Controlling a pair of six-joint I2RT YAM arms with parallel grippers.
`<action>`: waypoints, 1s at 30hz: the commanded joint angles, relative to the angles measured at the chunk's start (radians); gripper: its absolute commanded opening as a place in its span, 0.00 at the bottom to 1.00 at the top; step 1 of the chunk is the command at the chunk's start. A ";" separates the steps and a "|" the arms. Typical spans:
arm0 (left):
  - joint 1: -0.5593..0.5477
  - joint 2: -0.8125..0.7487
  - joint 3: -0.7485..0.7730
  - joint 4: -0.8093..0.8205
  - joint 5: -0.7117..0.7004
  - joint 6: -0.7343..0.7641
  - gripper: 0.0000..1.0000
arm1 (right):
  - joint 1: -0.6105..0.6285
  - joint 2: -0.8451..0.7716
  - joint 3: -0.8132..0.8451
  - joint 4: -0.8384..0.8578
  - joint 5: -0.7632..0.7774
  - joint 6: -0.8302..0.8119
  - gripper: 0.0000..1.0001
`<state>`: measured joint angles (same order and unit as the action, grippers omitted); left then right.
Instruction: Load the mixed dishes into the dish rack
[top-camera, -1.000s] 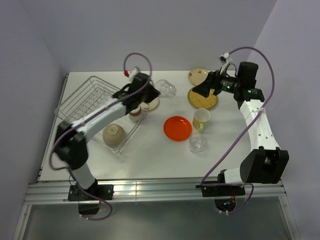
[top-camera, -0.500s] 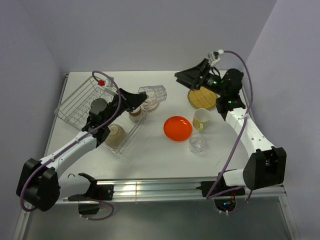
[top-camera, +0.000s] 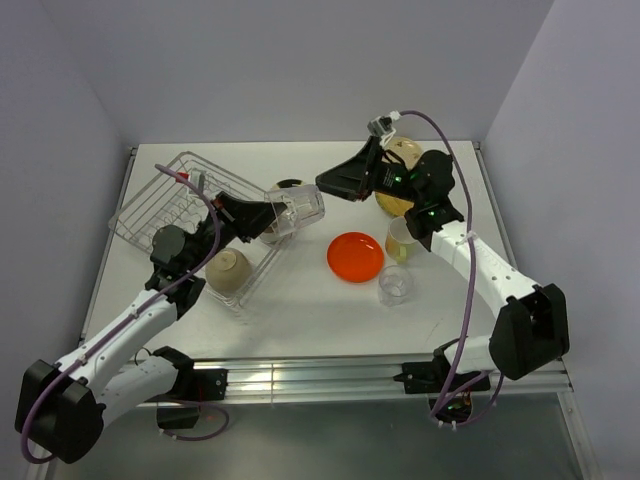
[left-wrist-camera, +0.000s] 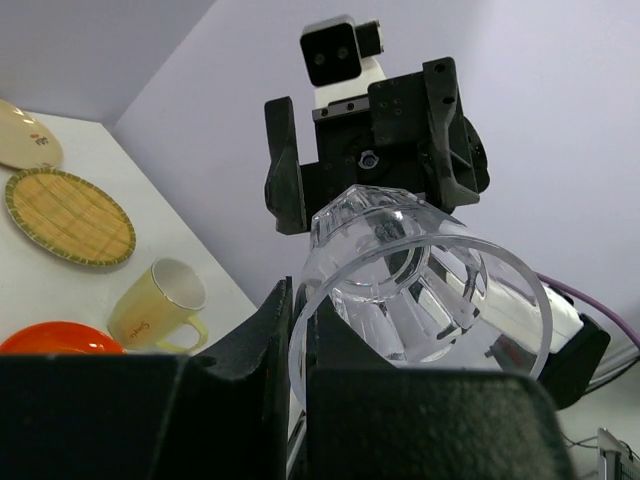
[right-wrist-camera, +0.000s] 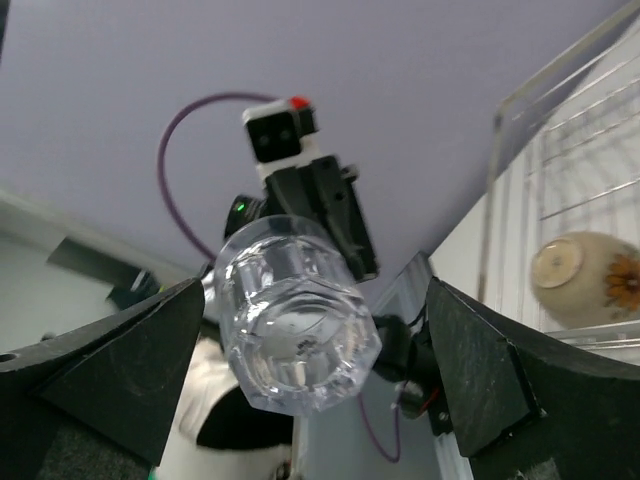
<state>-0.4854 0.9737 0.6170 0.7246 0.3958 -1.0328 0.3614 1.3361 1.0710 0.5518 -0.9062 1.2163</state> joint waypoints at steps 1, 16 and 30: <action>0.005 -0.024 -0.013 0.101 0.050 -0.001 0.00 | 0.054 0.028 -0.022 0.230 -0.115 0.080 0.98; 0.005 -0.055 -0.053 0.153 0.080 -0.032 0.00 | 0.197 0.041 0.007 0.186 -0.175 0.049 0.74; 0.005 -0.163 -0.036 -0.083 -0.009 0.045 0.68 | 0.197 0.083 0.064 0.208 -0.260 -0.067 0.04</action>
<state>-0.4831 0.8982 0.5552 0.7376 0.4385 -1.0473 0.5522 1.4090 1.0657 0.7403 -1.1255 1.2392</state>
